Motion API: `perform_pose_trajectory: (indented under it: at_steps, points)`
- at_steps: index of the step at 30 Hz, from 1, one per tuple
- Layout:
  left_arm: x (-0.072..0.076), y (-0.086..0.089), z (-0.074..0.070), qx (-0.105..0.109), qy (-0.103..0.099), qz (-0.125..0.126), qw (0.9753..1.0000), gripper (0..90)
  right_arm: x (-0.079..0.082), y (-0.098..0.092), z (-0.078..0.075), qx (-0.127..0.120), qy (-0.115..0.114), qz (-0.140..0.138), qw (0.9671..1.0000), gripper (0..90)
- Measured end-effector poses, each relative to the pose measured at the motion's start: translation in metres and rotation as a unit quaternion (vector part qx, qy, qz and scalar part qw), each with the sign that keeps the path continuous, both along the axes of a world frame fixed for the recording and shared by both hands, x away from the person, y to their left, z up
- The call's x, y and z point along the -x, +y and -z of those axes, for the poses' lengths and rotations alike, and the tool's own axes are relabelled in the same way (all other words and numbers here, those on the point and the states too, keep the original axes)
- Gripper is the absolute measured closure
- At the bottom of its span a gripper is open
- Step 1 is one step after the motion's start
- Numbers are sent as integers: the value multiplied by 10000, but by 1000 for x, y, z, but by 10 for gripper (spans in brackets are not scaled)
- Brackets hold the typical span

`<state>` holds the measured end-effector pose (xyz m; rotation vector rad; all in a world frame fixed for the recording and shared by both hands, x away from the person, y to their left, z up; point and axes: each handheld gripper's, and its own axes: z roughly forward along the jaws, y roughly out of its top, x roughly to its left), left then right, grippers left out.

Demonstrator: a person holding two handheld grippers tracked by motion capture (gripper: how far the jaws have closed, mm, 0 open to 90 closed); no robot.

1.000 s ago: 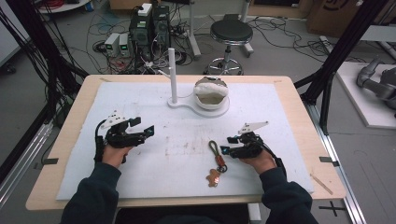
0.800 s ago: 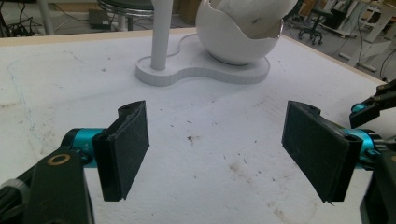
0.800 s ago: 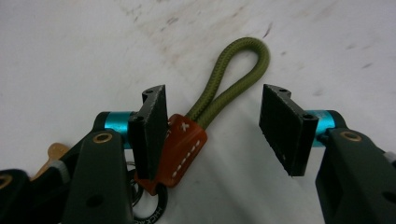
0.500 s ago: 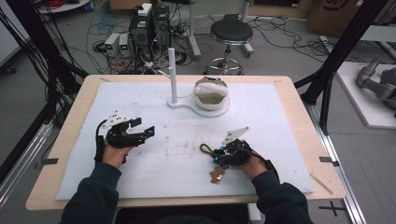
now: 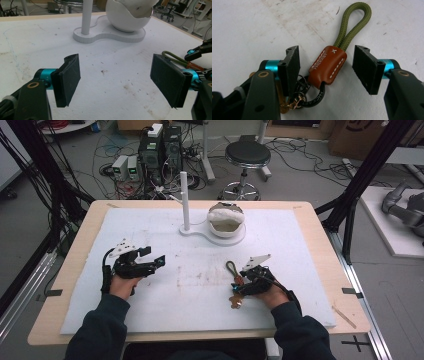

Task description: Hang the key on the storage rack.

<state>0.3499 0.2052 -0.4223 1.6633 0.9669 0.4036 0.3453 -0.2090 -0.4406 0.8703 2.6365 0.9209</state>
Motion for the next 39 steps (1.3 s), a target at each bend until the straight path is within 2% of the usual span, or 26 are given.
perform_pose_trajectory:
  at_steps: [2, 4, 6, 11, 16, 19, 20, 23, 24, 25, 26, 27, 29, 30, 31, 33, 34, 35, 38, 39]
  points:
    - [0, -1, 0, -14, 17, 3, 10000, 241, 0, 1, -1, 19, 20, 41, 10000, 424]
    - [0, -1, 0, -31, 15, 19, 10000, 242, 0, 1, -2, 18, 51, 170, 9998, 582]
    - [0, -1, 1, -32, 17, 17, 10000, 244, 0, 1, -3, 30, 68, 201, 9998, 613]
    - [0, -1, 1, -21, 24, 3, 10000, 247, 1, 2, -4, 15, 26, 80, 10000, 704]
    - [0, 0, 1, -41, 29, 13, 10000, 257, 3, 5, -5, 76, -177, -1, 9998, 736]
    - [-1, 0, 1, -44, 21, -3, 10000, 259, 2, 3, -7, -169, -168, -52, 9997, 739]
    - [-1, 0, 1, -35, 21, -10, 10000, 260, 2, 2, -8, -201, -239, -25, 9995, 738]
    - [-1, 0, 1, -40, 20, -13, 10000, 261, 2, 4, -7, -56, -367, -35, 9993, 732]
    - [-1, 0, 1, -47, 20, -8, 10000, 262, 3, 5, -5, 21, -366, -67, 9993, 715]
    - [-1, 1, 1, -51, 16, -6, 10000, 262, 2, 7, -1, 123, -360, -75, 9992, 588]
    - [-1, 1, 1, -45, 20, -7, 10000, 262, 2, 7, -1, 123, -360, -75, 9992, 588]
    - [0, 1, 0, -36, 22, -18, 10000, 262, 1, 6, -1, 168, -447, 7, 9989, 504]
    - [0, 1, 0, -36, 24, -22, 10000, 262, -2, 1, -1, 52, -108, 273, 9996, 480]
    - [0, 1, 0, -47, 25, -14, 10000, 262, -2, 0, 0, 28, -97, 262, 9996, 495]
    - [0, 1, 0, -62, 22, -8, 10000, 262, -1, 1, -1, 39, -59, 277, 9996, 549]
    - [0, 0, 0, -59, 32, -4, 10000, 262, 1, 3, -4, 91, 26, 171, 9998, 703]
    - [0, 0, 1, -72, 33, -5, 10000, 262, 3, 7, -5, 212, -87, 126, 9997, 722]
    - [0, 0, 1, -76, 39, -4, 10000, 262, 5, 8, -6, 261, -61, 145, 9995, 731]
    - [0, 0, 0, -76, 32, -10, 10000, 262, 2, 5, -6, 110, 23, 121, 9999, 746]
    - [0, 1, 0, -74, 20, -15, 10000, 263, 2, 4, -7, 81, -27, 119, 9999, 747]
